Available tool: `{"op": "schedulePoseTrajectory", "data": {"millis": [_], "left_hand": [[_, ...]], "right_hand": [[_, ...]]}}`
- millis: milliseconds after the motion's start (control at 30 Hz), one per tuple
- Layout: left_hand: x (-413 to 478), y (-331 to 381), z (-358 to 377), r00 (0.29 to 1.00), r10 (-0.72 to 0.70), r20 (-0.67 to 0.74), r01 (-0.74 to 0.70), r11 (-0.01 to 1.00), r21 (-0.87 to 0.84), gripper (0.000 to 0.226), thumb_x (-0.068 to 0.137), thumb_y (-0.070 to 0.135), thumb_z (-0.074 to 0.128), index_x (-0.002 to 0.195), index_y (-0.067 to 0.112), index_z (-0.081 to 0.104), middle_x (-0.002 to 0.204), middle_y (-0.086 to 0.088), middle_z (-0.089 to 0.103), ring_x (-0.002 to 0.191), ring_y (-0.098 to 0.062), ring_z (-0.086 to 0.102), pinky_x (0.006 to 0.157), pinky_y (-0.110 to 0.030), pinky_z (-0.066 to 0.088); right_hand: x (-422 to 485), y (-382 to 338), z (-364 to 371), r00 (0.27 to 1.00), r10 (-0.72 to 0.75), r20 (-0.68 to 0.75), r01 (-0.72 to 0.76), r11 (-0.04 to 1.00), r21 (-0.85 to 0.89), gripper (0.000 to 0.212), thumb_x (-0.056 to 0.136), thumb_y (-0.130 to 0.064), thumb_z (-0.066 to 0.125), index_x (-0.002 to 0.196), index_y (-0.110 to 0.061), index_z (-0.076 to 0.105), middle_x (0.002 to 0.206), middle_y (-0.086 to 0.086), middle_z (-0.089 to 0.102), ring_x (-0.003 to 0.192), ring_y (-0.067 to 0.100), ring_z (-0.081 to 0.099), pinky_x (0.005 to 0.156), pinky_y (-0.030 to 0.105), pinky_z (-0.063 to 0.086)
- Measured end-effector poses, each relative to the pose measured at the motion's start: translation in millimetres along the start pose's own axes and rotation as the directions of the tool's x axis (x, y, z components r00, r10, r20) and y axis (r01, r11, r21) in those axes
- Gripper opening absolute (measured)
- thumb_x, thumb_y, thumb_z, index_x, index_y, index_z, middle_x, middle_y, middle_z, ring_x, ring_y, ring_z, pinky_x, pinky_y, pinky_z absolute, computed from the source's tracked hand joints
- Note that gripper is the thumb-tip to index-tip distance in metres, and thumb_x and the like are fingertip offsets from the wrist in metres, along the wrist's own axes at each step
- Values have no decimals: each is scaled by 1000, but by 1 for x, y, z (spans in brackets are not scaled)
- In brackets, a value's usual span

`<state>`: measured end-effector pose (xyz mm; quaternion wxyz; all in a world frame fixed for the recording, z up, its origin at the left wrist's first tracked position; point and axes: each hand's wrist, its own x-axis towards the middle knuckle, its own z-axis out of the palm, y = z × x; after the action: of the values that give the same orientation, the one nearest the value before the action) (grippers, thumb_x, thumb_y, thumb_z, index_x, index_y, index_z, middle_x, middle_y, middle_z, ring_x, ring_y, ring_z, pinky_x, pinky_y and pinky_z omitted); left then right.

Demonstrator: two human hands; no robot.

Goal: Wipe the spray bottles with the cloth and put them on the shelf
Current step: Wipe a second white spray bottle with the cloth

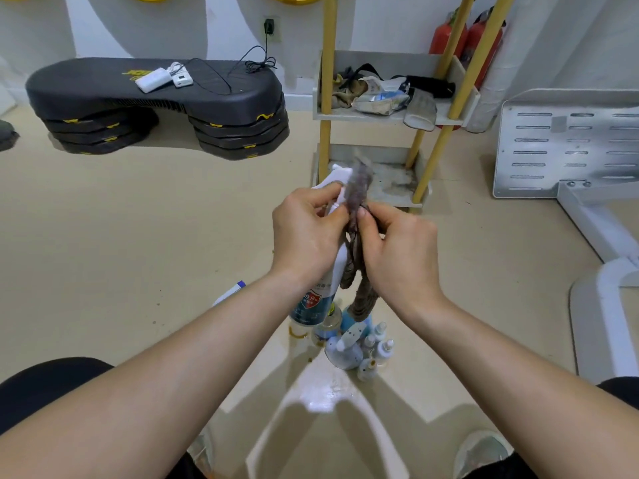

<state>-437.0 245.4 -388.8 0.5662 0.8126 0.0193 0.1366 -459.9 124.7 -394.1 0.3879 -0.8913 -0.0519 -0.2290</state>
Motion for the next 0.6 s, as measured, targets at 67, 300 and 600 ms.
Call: {"op": "schedulePoseTrajectory", "data": {"millis": [67,300,600], "left_hand": [[3,3,1,997,73,10,-74,996,44,13,87,22,68,85,10,73,76,-9,65,79,-26,66,70,-37,52],[-8,4,7,980,176,95,-191,963,188,12,82,20,65,74,13,71,79,-6,62,80,-25,61,71,-37,50],[-8,-7,8,989,139,44,-145,964,224,48,80,11,69,48,27,37,61,9,43,59,-8,43,54,-23,25]], "right_hand": [[1,1,-2,999,26,-42,-24,999,43,30,99,-18,54,69,-22,56,51,-7,47,53,13,42,52,28,29],[22,-8,-15,988,78,-131,-60,989,137,24,101,-26,57,110,-18,77,74,-11,73,69,2,61,65,12,44],[15,18,0,962,237,133,-271,871,410,36,103,-32,55,76,-18,75,64,-8,69,60,6,56,60,32,45]]}}
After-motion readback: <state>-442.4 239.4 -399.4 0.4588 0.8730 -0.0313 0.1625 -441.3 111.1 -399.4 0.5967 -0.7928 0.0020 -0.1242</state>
